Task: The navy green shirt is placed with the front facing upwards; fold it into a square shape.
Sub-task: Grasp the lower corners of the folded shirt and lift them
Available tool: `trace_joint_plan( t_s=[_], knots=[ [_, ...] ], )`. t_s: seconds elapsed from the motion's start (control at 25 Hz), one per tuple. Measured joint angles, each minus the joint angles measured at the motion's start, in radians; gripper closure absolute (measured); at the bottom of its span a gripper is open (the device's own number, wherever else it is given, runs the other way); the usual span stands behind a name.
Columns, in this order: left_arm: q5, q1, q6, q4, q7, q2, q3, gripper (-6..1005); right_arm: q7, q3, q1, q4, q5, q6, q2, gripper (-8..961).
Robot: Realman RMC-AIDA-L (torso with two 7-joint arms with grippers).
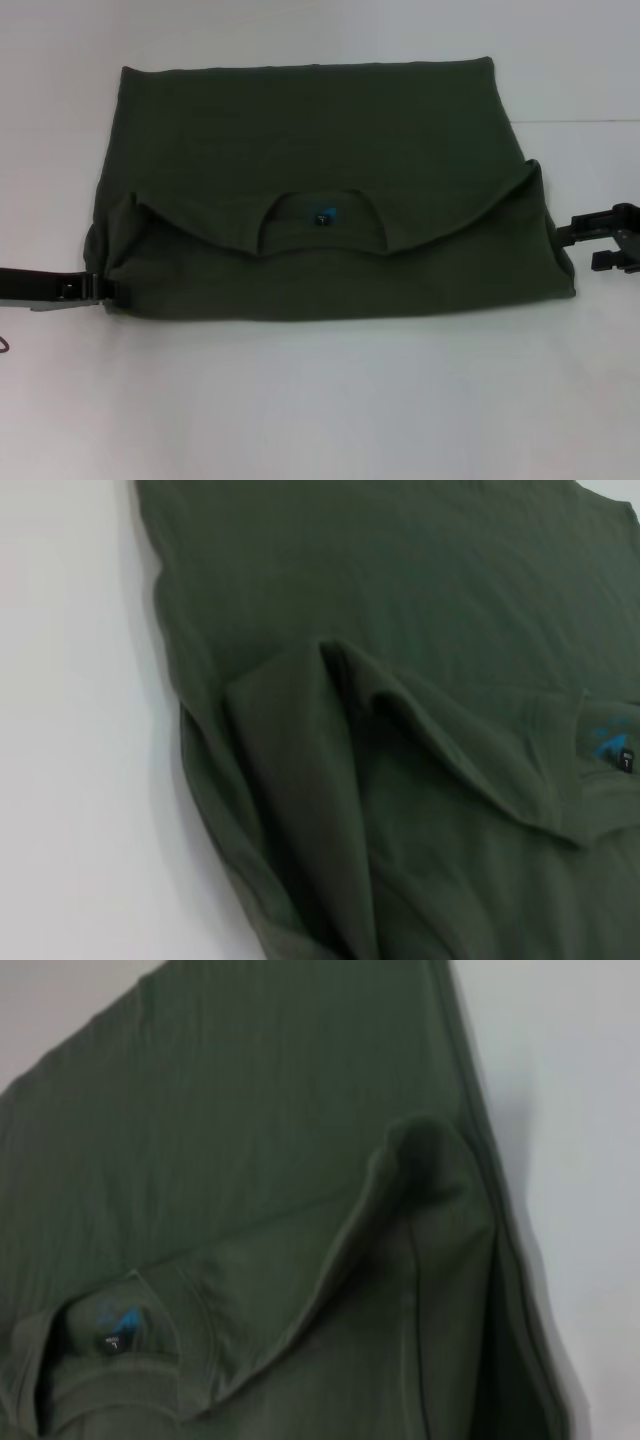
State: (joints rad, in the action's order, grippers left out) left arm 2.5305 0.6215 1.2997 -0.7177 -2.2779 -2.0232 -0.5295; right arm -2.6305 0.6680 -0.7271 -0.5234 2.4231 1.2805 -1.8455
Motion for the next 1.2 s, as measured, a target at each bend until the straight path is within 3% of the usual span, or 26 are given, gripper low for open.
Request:
trace_joint_plan(
  t_s=[0.24, 0.48, 0.84, 1.2],
  knots=[
    [0.000, -0.002, -0.007, 0.002, 0.002, 0.000, 0.000, 931, -0.004, 0.027, -0.008, 0.006, 0.004, -0.018, -0.016, 192],
    [0.001, -0.004, -0.001, -0.001, 0.006, 0.000, 0.000, 932, 0.010, 0.039, -0.004, 0.008, 0.005, -0.054, -0.055, 192],
    [0.001, -0.006, 0.001, -0.002, 0.013, -0.002, 0.000, 932, 0.026, 0.047, -0.008, 0.009, 0.005, -0.091, -0.085, 193],
    [0.001, -0.011, 0.009, -0.002, 0.016, -0.004, 0.000, 931, 0.029, 0.050, -0.009, -0.003, 0.000, -0.096, -0.081, 193]
  ],
)
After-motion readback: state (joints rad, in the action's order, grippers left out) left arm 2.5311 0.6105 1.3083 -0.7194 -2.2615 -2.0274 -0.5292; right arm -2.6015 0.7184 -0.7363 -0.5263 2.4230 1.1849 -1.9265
